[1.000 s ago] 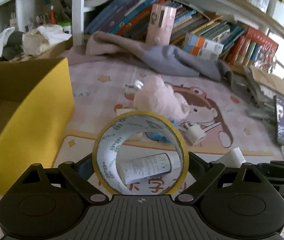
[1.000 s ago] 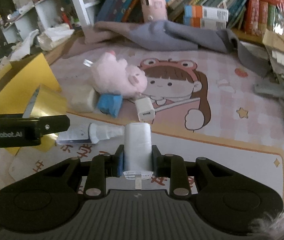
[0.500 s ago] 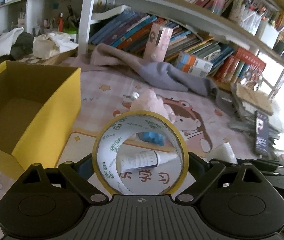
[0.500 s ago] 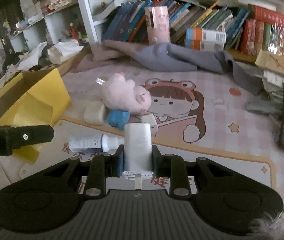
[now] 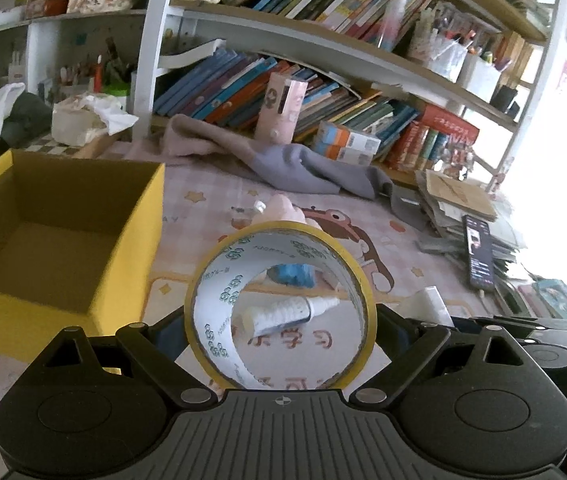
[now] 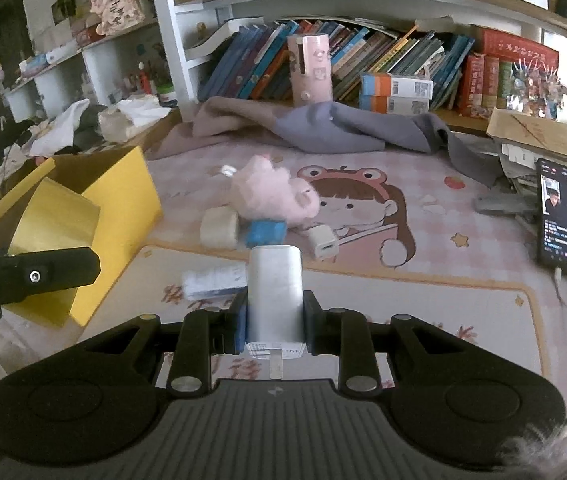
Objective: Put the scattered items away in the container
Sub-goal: 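Lift and carry tape roll with left tool while right tool carries charger toward box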
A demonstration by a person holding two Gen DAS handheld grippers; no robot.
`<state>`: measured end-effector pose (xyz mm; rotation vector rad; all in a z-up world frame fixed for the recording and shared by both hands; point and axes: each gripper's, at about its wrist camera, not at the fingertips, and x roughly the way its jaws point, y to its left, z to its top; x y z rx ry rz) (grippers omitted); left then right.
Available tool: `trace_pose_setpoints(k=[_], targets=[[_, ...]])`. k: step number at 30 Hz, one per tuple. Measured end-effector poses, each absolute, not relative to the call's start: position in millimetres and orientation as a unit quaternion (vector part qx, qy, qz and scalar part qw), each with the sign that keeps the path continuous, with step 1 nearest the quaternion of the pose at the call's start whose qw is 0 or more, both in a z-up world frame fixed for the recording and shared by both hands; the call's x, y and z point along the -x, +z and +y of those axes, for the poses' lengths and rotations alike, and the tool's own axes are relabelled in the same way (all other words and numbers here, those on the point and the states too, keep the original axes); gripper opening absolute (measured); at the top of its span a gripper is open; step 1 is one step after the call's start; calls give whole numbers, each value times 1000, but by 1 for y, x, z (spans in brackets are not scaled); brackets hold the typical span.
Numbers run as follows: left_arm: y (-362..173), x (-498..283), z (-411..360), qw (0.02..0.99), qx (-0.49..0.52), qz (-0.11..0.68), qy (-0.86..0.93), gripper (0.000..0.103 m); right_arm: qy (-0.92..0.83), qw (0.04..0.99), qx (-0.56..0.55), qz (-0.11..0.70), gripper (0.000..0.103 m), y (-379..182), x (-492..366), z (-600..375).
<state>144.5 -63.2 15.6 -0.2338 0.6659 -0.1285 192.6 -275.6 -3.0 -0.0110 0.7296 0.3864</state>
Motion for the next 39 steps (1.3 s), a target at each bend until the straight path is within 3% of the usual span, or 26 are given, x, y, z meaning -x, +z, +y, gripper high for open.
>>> trace_pose_setpoints(k=[18, 39], targets=[[1, -58, 19, 925, 118, 346, -104, 94, 165, 917, 5, 363, 25, -2, -85, -188], [3, -9, 88, 931, 145, 329, -57, 94, 226, 904, 34, 362, 25, 3, -51, -108]])
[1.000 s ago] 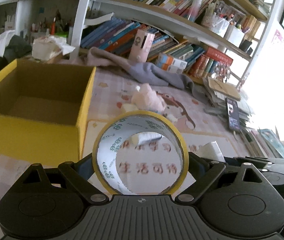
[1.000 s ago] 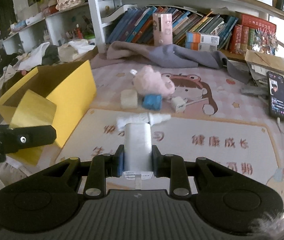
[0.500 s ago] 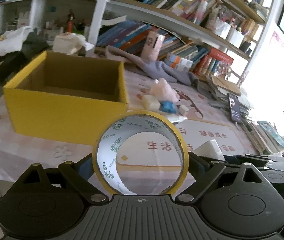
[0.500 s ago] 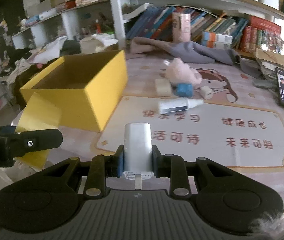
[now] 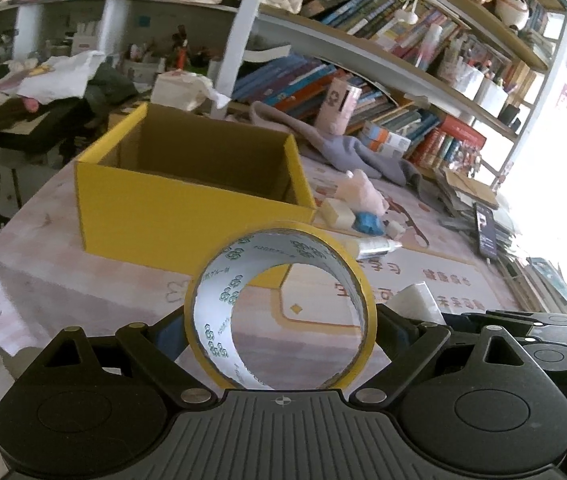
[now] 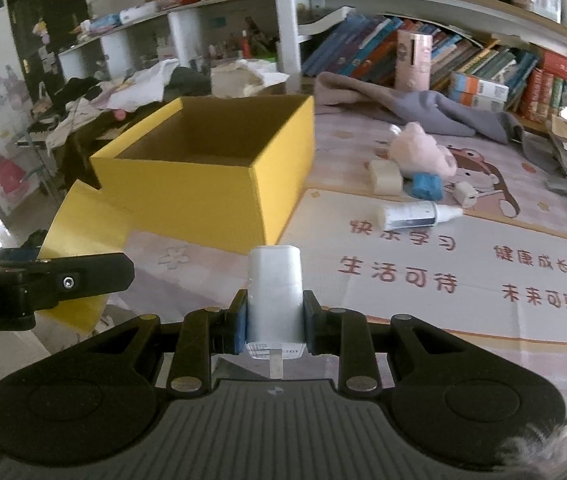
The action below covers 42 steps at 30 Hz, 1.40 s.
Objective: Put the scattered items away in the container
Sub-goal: 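Lift and carry tape roll with left tool while right tool carries charger toward box, then lower tape roll into yellow box and open left tool while right tool releases charger inside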
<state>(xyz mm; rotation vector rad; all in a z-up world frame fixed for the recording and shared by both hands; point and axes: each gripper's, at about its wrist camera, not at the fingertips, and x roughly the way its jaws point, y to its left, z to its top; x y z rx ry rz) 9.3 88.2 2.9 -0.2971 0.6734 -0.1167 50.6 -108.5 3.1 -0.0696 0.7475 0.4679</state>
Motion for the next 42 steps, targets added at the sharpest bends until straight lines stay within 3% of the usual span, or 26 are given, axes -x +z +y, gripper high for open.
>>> trace_pose_setpoints(k=[27, 42], targets=[[-1, -32, 118, 931, 154, 332, 6, 94, 317, 875, 83, 357, 25, 1, -88, -51], [41, -88, 127, 958, 88, 271, 13, 94, 344, 892, 88, 280, 25, 48, -154, -35]])
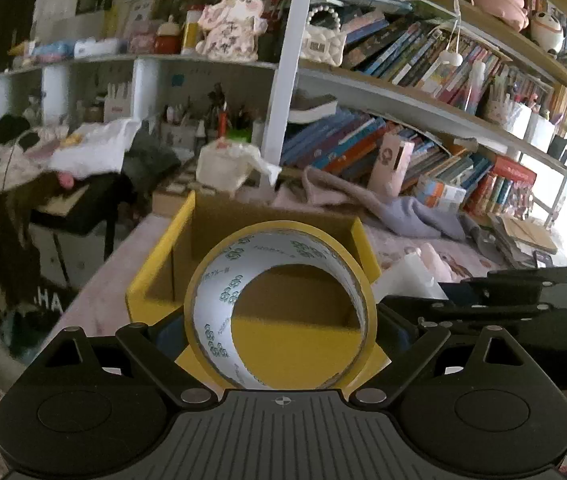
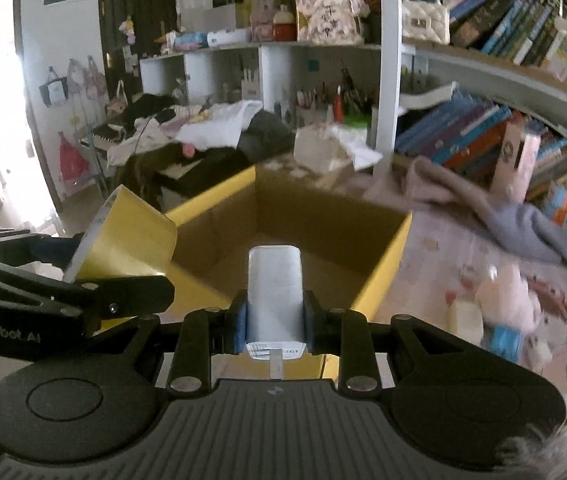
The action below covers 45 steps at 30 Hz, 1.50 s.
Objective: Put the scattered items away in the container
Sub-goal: 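Lower tape roll into yellow box and open left tool while right tool releases charger inside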
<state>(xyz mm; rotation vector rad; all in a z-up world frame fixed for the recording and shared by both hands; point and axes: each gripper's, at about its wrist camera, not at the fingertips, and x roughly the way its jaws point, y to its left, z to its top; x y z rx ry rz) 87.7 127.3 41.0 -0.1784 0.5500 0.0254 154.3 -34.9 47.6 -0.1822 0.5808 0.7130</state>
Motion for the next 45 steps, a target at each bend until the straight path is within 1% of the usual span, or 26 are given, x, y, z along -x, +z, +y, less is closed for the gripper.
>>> trace_pose_setpoints(k=[4, 8, 17, 22, 27, 31, 43, 45], targets=[[43, -114, 134, 962, 68, 264, 14, 94, 348, 890, 97, 277, 25, 51, -186, -21], [36, -148, 143, 959, 57, 276, 16, 94, 350, 884, 118, 286, 25, 41, -221, -4], [11, -220, 155, 940, -1, 340, 10, 94, 363, 855, 173, 327, 25, -3, -285, 26], [-11, -250, 159, 920, -20, 392, -5, 94, 376, 831, 219, 345, 25, -22, -311, 39], [-27, -266, 161, 898, -38, 437, -19, 94, 397, 800, 272, 359, 25, -32, -328, 51], [-28, -269, 157, 889, -60, 453, -32, 95, 413, 781, 303, 357, 24, -36, -334, 58], [-28, -275, 156, 882, -66, 466, -19, 95, 433, 761, 307, 373, 24, -38, -337, 65], [-28, -275, 156, 881, -64, 468, -17, 95, 430, 766, 307, 366, 36, -36, -336, 64]])
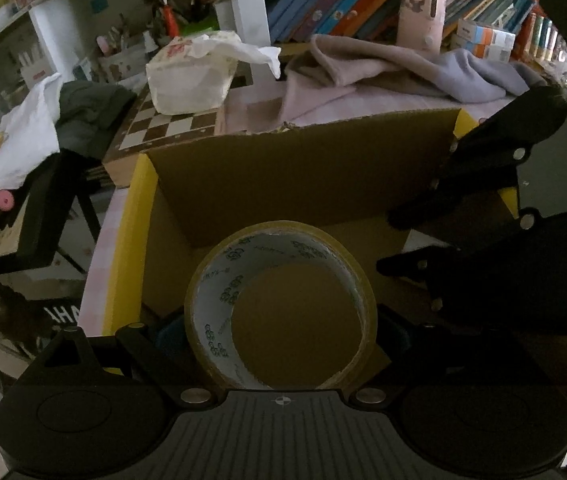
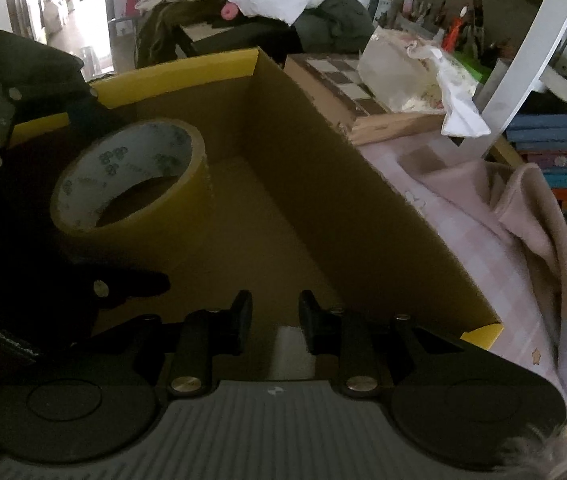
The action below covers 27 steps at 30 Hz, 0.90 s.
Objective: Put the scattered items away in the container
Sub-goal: 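Lower tape roll into yellow box and open left tool while right tool releases charger inside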
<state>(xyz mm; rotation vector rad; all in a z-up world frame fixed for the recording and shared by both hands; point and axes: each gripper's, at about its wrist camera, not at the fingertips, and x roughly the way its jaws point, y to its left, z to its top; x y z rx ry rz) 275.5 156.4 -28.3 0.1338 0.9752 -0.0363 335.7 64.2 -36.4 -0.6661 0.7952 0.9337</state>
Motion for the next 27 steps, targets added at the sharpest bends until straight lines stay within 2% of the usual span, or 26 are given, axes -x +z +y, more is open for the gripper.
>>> trace_pose_setpoints(k=[3, 9, 11, 27], targets=[[-28, -273, 156, 879, -63, 472, -18, 95, 428, 774, 294, 362, 47, -33, -335, 60], [-25, -263, 152, 874, -71, 481, -19, 96, 420, 801, 275, 327, 57, -11, -320, 49], [-21, -258, 150, 877, -75, 474, -25, 101, 419, 810, 266, 313, 60, -1, -313, 43], [33, -205, 134, 918, -74, 389, -8, 103, 390, 859, 194, 269, 61, 45, -261, 3]])
